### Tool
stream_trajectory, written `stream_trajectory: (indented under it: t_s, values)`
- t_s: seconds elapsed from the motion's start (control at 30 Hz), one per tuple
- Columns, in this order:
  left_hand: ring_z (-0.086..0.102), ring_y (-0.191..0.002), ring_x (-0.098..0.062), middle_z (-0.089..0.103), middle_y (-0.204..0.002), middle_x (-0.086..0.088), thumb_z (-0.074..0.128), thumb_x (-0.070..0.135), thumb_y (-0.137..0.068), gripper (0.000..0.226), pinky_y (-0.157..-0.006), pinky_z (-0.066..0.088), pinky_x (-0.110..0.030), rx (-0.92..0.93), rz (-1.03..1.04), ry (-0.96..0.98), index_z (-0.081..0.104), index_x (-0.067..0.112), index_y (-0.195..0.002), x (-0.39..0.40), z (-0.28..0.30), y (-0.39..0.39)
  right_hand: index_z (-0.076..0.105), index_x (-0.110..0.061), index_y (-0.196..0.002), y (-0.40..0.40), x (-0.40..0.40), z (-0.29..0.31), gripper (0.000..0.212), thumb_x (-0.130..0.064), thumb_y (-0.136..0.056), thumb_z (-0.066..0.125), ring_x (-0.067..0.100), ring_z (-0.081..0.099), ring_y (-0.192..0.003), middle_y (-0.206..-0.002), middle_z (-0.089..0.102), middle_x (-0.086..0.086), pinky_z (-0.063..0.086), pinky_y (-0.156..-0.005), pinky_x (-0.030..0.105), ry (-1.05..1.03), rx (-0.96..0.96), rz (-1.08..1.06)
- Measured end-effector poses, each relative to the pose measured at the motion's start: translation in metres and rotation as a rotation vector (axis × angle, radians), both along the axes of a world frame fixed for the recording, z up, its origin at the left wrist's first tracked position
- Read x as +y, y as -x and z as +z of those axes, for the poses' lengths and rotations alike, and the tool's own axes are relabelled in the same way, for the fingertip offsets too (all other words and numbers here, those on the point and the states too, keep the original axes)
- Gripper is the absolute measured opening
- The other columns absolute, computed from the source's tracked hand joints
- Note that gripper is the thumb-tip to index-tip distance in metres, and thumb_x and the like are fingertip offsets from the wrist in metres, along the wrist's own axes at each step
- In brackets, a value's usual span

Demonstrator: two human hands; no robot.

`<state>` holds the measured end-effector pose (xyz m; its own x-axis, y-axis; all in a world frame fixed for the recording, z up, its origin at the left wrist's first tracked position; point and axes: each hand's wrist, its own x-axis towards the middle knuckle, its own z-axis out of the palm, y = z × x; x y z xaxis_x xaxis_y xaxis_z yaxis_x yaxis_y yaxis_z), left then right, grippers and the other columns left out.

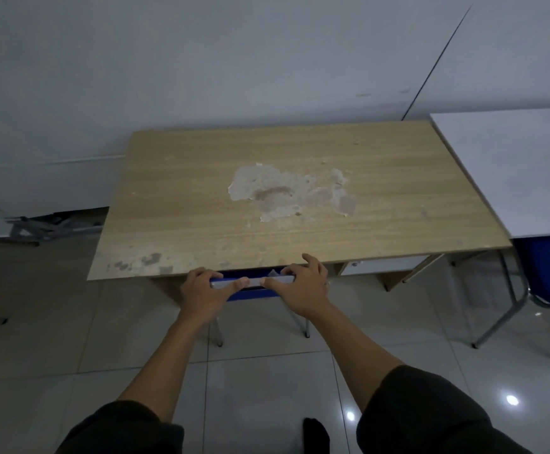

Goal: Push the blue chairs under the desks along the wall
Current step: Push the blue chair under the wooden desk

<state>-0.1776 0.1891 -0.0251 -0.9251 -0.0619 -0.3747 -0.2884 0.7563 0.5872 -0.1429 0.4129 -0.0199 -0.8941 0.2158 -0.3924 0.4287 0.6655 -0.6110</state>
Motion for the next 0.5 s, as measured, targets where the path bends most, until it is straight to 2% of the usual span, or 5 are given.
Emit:
stream_trajectory:
  t_s: [0.07,0.13,0.27,0.4,0.5]
  values:
    - [0.051,-0.135,-0.025,0.049,-0.146,-0.007,0.076,0.082,-0.070,0.068,-0.109,0.050,-0.043,-0.009,-0.001,-0.007,0.067,0.024,-0.106,0.000,0.003,-0.003,0.071,-0.028,-0.118,0.000,0.002,-0.001,0.066,-0.080,-0.076,0.070,0.030,0.008,-0.157,-0.170,0.020,0.002,0.023,-0.121,0.066,0.008,0.000,0.010]
    - [0.052,-0.135,-0.027,0.051,-0.146,-0.007,0.068,0.093,-0.064,0.086,-0.111,0.049,-0.045,-0.072,-0.018,-0.002,0.070,0.024,-0.115,-0.001,0.010,-0.004,0.068,-0.027,-0.124,0.002,0.005,0.003,0.072,-0.081,-0.077,0.069,0.033,0.008,-0.157,-0.170,0.020,0.008,0.023,-0.121,0.065,0.020,-0.041,0.043]
    - [0.053,-0.136,-0.036,0.060,-0.144,-0.009,0.036,0.114,-0.049,0.123,-0.114,0.044,-0.055,-0.166,-0.055,0.111,0.067,0.029,-0.132,-0.006,-0.002,0.003,0.045,-0.023,-0.154,0.000,0.009,0.016,0.097,-0.089,-0.083,0.051,0.040,0.008,-0.158,-0.172,0.015,0.013,0.019,-0.123,0.066,-0.082,-0.198,0.204]
    - [0.055,-0.136,-0.037,0.067,-0.140,-0.003,0.027,0.105,-0.068,0.105,-0.117,0.035,-0.065,-0.036,-0.176,0.130,0.070,0.029,-0.126,0.024,0.025,-0.011,0.042,-0.020,-0.156,-0.018,0.010,0.021,0.076,-0.069,-0.098,0.052,0.038,0.021,-0.156,-0.166,0.032,0.014,0.025,-0.122,0.063,-0.114,-0.052,0.211]
    - [0.051,-0.141,-0.030,0.062,-0.148,0.000,0.037,0.092,-0.079,0.087,-0.119,0.035,-0.063,0.069,-0.271,0.101,0.067,0.029,-0.131,0.064,0.066,-0.037,0.039,-0.020,-0.158,-0.047,0.026,0.033,0.071,-0.056,-0.101,0.059,0.035,0.016,-0.158,-0.170,0.026,0.015,0.025,-0.125,0.059,-0.174,0.051,0.181]
